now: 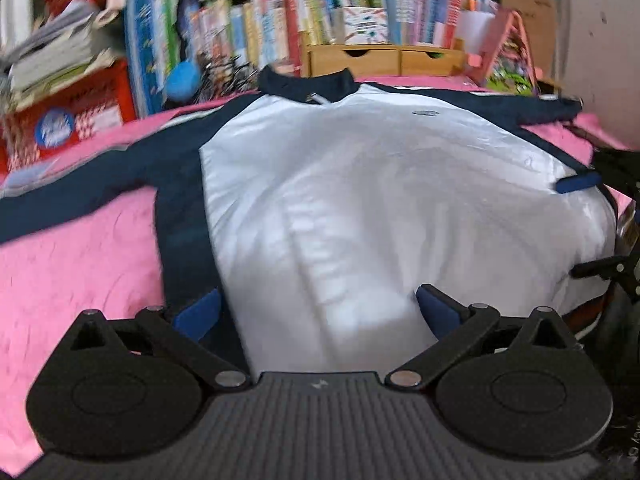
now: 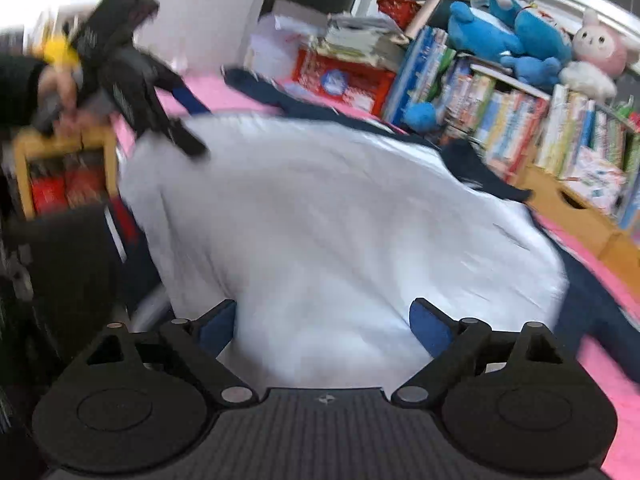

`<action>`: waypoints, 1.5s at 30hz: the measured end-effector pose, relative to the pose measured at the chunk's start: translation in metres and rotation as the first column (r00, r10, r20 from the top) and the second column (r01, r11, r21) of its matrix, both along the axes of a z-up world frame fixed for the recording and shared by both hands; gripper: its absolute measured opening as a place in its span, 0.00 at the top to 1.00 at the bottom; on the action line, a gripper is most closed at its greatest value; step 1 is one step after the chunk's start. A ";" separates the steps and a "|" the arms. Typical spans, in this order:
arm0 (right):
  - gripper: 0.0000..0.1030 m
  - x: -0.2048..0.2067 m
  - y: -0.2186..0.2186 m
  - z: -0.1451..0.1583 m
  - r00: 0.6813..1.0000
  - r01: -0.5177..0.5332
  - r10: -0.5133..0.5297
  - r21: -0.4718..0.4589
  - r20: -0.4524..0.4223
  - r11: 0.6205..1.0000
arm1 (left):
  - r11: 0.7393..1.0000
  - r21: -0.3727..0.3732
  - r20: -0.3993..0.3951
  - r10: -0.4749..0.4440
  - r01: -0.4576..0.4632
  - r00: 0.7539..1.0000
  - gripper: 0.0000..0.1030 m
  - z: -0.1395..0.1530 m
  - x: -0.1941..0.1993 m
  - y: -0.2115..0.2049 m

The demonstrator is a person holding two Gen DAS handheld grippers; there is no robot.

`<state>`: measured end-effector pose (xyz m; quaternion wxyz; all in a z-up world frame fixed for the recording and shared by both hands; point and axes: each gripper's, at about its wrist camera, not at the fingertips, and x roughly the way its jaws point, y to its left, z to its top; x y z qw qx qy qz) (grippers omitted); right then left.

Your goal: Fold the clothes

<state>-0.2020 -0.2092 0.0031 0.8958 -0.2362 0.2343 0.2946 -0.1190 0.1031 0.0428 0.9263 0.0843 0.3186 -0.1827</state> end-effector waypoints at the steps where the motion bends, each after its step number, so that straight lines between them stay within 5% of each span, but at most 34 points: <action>1: 0.08 -0.002 -0.009 0.001 1.000 0.022 -0.023 -0.010 -0.015 1.000 | 1.000 -0.001 -0.008 0.011 -0.011 1.000 0.00 0.001 -0.002 0.004; 5: 0.08 -0.001 -0.039 0.022 0.980 0.158 -0.157 0.001 -0.121 0.987 | 0.999 0.044 0.013 0.015 -0.015 1.000 0.00 0.025 -0.010 0.005; 10: 0.09 0.019 -0.026 0.051 0.929 0.367 -0.344 0.241 -0.134 0.898 | 0.999 0.052 0.091 -0.013 0.009 0.996 0.00 0.068 0.024 -0.035; 12: 0.19 0.027 -0.002 0.052 0.935 0.356 -0.331 0.339 -0.130 0.871 | 0.998 0.047 0.063 -0.044 0.041 0.997 0.00 0.070 0.049 -0.065; 14: 0.46 0.036 0.025 0.046 0.944 0.331 -0.313 0.327 -0.108 0.885 | 0.995 0.046 0.018 -0.086 0.086 0.996 0.00 0.066 0.076 -0.097; 15: 0.48 0.041 0.038 0.043 0.947 0.322 -0.307 0.311 -0.096 0.894 | 0.993 0.053 -0.005 -0.102 0.102 0.995 0.03 0.062 0.089 -0.113; 20: 0.49 0.069 0.057 0.025 0.942 0.334 -0.308 0.284 -0.131 0.899 | 0.991 0.112 -0.131 -0.058 0.073 0.990 0.18 0.030 0.156 -0.158; 26: 0.49 0.074 0.050 0.012 0.941 0.339 -0.315 0.329 -0.126 0.882 | 0.994 0.091 -0.206 0.071 -0.053 0.976 0.00 0.015 0.237 -0.171; 37: 0.48 0.074 0.037 0.007 0.953 0.303 -0.278 0.406 -0.120 0.862 | 0.967 0.068 -0.183 0.254 -0.246 0.950 0.00 0.015 0.376 -0.184; 40: 0.48 0.071 0.035 0.007 0.952 0.306 -0.275 0.429 -0.134 0.850 | 0.958 0.091 -0.247 0.288 -0.274 0.925 0.03 0.025 0.387 -0.186; 45: 0.48 0.071 0.031 0.006 0.955 0.298 -0.264 0.454 -0.138 0.840 | 0.988 0.018 -0.194 0.153 -0.153 0.969 0.11 0.056 0.316 -0.171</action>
